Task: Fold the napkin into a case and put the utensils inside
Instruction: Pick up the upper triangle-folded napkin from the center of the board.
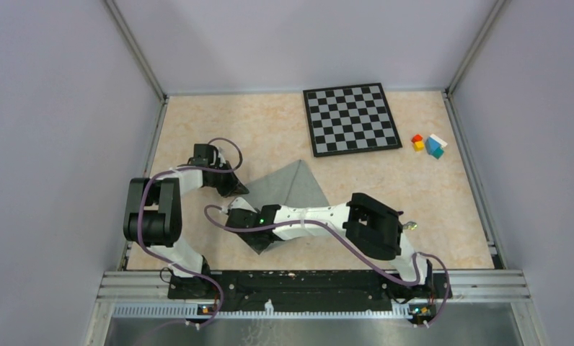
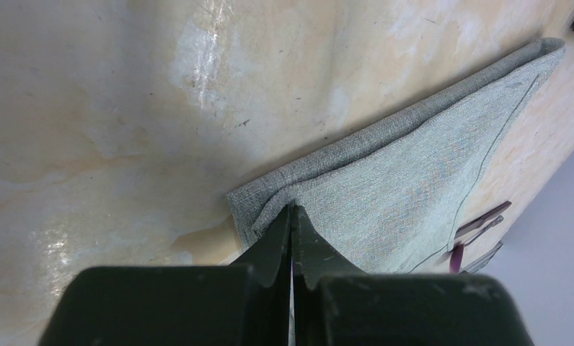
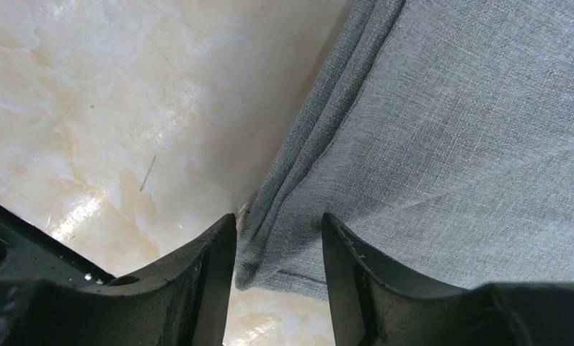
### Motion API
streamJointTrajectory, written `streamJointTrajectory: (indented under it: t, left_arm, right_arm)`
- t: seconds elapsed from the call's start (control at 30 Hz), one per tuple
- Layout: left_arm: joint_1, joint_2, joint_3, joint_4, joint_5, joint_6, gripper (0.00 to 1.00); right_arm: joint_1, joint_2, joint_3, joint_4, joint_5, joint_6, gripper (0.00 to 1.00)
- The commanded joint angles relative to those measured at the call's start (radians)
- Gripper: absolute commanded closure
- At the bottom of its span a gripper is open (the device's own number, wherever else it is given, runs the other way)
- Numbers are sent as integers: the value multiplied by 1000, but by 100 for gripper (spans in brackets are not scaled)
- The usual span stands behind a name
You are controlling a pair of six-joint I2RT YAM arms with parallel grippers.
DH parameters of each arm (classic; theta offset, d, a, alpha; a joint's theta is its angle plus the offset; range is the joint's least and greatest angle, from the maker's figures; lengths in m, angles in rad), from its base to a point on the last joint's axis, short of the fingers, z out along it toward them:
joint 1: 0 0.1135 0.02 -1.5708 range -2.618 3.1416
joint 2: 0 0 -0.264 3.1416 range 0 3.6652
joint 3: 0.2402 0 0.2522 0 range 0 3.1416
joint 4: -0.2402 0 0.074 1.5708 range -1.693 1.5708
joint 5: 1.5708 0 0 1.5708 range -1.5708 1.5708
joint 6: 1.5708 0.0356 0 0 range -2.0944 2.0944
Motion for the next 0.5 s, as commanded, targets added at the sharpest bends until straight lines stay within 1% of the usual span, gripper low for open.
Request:
streamJointTrajectory:
  t: [0.0, 0.27, 0.47]
  left_arm:
    - [6, 53, -27, 8, -109, 26, 100]
    - [10, 58, -27, 10, -103, 24, 100]
    - [11, 56, -27, 8, -105, 26, 100]
  right_arm:
    - [24, 13, 72, -39, 33, 52, 52]
    - [34, 32, 90, -66, 47, 68, 48]
    - [33, 51, 3, -7, 46, 97, 48]
